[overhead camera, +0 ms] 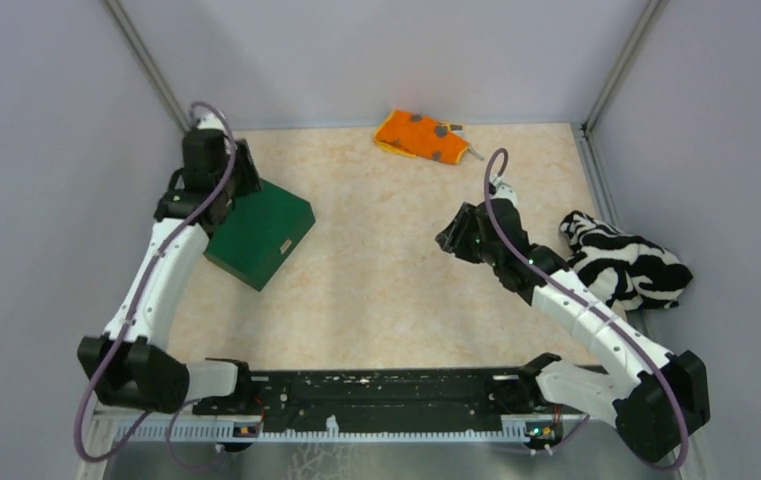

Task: Organize the mixed jewelry

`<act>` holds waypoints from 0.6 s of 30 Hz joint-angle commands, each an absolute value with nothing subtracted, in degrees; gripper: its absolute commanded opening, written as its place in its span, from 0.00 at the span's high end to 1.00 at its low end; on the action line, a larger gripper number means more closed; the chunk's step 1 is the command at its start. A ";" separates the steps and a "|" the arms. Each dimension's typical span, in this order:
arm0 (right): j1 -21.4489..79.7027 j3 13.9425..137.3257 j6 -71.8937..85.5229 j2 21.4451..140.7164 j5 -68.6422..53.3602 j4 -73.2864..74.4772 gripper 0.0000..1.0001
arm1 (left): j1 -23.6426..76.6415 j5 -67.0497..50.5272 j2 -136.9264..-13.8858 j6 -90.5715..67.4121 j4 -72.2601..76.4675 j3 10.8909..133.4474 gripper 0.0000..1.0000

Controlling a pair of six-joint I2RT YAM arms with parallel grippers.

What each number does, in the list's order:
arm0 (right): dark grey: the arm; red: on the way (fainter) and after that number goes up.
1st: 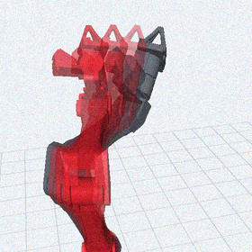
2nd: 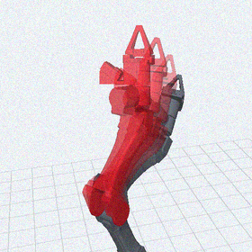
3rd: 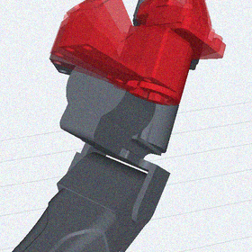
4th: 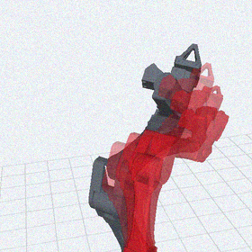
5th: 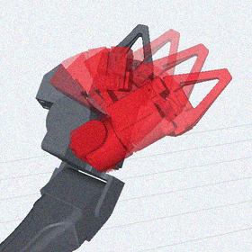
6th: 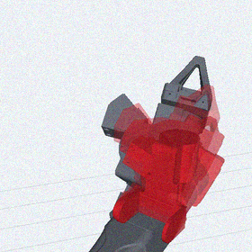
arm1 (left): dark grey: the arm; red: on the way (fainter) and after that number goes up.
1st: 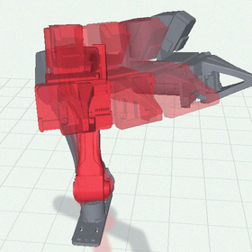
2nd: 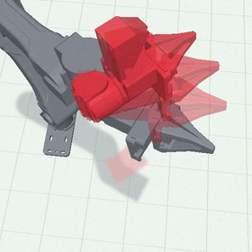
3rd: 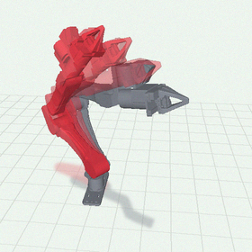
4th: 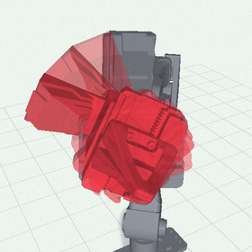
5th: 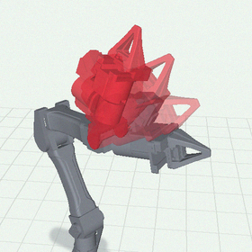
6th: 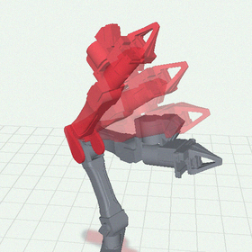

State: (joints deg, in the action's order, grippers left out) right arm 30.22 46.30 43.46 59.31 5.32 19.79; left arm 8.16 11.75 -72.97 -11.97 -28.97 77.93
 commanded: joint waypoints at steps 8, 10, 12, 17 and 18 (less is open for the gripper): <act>30.23 44.12 44.38 58.95 4.80 18.91 0.58 | 6.11 7.31 -84.47 -20.23 -29.47 55.85 0.43; 30.26 44.20 44.35 58.60 5.29 19.20 0.58 | 6.07 6.66 -83.42 -20.59 -30.79 58.32 0.45; 30.23 44.20 44.15 58.43 5.45 19.20 0.58 | 6.06 7.21 -80.22 -20.33 -31.67 61.90 0.45; 30.25 44.08 43.97 59.39 4.73 18.13 0.58 | 6.06 10.72 -74.02 -18.60 -30.48 66.99 0.43; 30.24 43.97 44.04 59.67 4.48 17.72 0.58 | 6.06 11.67 -74.26 -18.51 -30.12 66.11 0.42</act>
State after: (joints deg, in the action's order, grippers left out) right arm 30.22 43.59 44.10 59.90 4.69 20.64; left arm 6.33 9.17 -78.06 -18.55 -30.74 63.51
